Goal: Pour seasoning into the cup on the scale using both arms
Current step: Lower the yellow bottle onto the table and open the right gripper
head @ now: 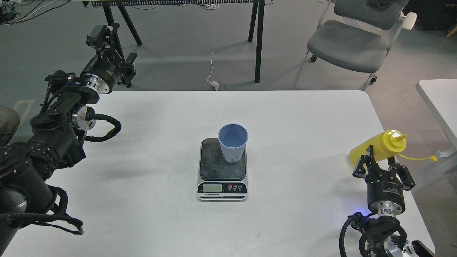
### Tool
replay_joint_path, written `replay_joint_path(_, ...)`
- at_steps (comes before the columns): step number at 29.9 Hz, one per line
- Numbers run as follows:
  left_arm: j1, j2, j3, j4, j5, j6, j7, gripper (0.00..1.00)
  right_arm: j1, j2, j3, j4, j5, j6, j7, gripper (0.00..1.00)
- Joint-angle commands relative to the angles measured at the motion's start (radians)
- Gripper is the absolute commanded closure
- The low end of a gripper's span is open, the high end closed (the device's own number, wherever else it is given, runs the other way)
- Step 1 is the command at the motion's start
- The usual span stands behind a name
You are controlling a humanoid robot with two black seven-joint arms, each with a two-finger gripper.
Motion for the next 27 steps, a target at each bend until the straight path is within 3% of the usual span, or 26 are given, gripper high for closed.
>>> replay_joint_path(1, -0.001, -0.013, 0.000, 0.000, 0.000, 0.000, 0.000, 0.01, 0.002, 0.004, -0.005, -0.023, -0.007, 0.000, 0.000, 0.48)
replay_joint_path(15, -0.004, -0.014, 0.000, 0.000, 0.000, 0.000, 0.000, 0.01, 0.011, 0.024, -0.033, -0.051, -0.015, 0.000, 0.008, 0.46)
replay_joint_path(18, -0.004, -0.014, 0.000, 0.000, 0.000, 0.000, 0.000, 0.01, 0.012, 0.024, -0.034, -0.049, -0.015, 0.000, 0.008, 0.30)
replay_joint_path(19, -0.004, -0.014, 0.000, -0.001, 0.000, 0.000, 0.000, 0.01, 0.012, 0.024, -0.034, -0.049, -0.015, 0.000, 0.006, 0.11)
replay_joint_path(20, -0.002, -0.014, 0.000, 0.000, 0.000, 0.000, 0.000, 0.01, 0.012, 0.024, -0.034, -0.049, -0.015, 0.000, 0.006, 0.00)
replay_joint_path(27, -0.002, -0.014, 0.000, -0.001, 0.000, 0.000, 0.000, 0.01, 0.010, 0.024, -0.034, -0.046, -0.015, 0.000, 0.006, 0.01)
